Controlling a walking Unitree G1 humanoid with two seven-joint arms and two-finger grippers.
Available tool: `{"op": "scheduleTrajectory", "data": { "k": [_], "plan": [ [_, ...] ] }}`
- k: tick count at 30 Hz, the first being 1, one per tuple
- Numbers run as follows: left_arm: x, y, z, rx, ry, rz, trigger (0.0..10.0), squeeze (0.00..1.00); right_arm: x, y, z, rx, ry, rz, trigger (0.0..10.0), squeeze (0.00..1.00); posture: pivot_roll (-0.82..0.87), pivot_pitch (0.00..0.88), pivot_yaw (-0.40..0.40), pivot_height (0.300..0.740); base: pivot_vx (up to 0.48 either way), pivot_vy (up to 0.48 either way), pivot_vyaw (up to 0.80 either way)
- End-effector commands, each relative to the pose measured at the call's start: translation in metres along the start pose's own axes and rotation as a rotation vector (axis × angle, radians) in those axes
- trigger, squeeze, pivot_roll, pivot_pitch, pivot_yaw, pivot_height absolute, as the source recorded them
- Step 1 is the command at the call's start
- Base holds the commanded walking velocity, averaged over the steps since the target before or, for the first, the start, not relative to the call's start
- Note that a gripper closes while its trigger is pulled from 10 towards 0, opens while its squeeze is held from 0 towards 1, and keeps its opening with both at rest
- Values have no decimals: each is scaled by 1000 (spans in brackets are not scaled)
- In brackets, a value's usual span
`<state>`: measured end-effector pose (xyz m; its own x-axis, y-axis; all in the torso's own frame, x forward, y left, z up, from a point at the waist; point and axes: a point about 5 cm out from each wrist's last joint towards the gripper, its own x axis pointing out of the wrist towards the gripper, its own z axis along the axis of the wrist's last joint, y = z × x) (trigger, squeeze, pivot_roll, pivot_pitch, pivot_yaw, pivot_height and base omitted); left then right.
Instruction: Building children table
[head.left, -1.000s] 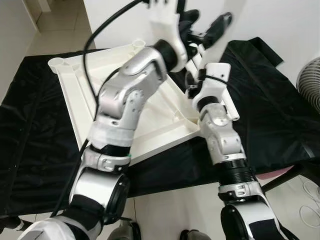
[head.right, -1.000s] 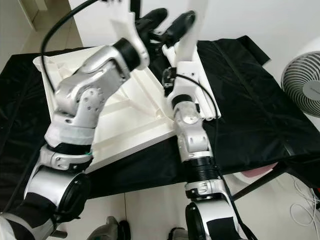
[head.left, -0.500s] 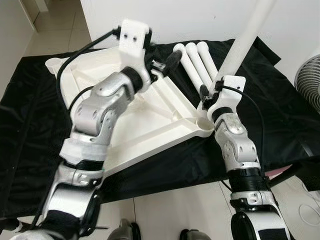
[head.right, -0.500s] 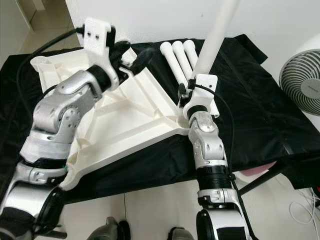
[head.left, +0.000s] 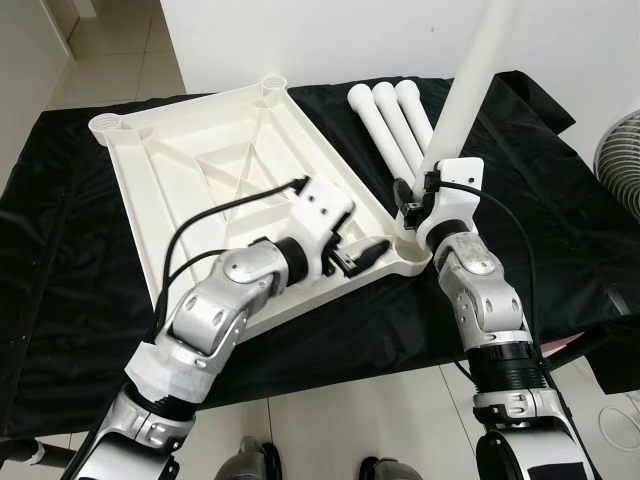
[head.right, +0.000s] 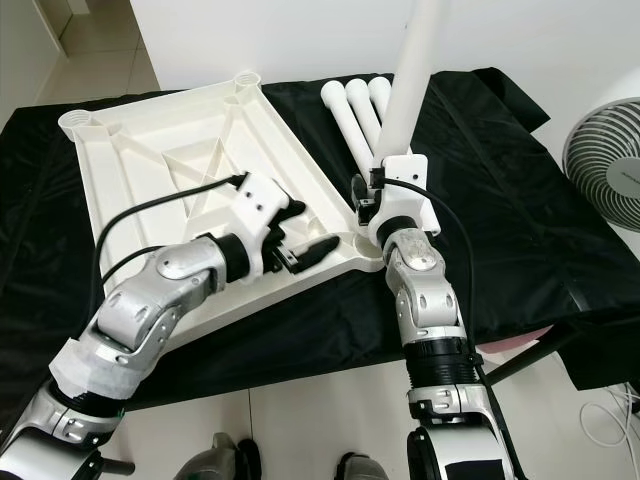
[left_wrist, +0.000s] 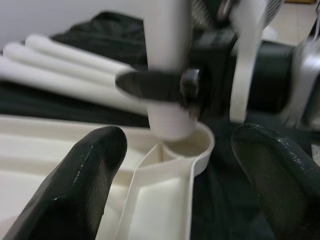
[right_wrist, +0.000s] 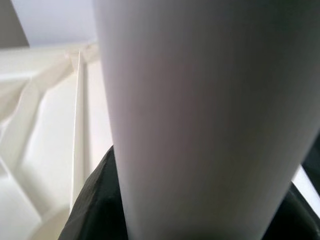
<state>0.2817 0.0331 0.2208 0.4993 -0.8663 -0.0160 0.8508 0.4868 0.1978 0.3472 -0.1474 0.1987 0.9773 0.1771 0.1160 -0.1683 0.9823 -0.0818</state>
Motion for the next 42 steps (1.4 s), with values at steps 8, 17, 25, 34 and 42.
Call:
{"op": "scheduleTrajectory", "data": {
  "k": [8,17,25,34,42],
  "plan": [
    [0,-22,-12,-11,59,-101,10000,0,-13,0,-16,-48,38,61,10000,0,-85,104,49,740,0,0,0],
    [2,-33,-16,-25,75,-126,10000,0,-17,5,-19,-96,35,121,10000,0,-89,100,49,740,0,0,0],
    [2,-32,-14,-27,72,-112,10000,0,-21,13,-26,-126,16,196,10000,0,-89,107,49,740,0,0,0],
    [3,-29,-11,-26,69,-99,10000,0,-24,11,-41,-116,19,202,10000,0,-85,121,51,740,0,0,0],
    [3,-27,-9,-23,65,-95,10000,0,-36,10,-51,-102,-35,250,10000,0,-88,124,58,740,0,0,0]
  ]
}}
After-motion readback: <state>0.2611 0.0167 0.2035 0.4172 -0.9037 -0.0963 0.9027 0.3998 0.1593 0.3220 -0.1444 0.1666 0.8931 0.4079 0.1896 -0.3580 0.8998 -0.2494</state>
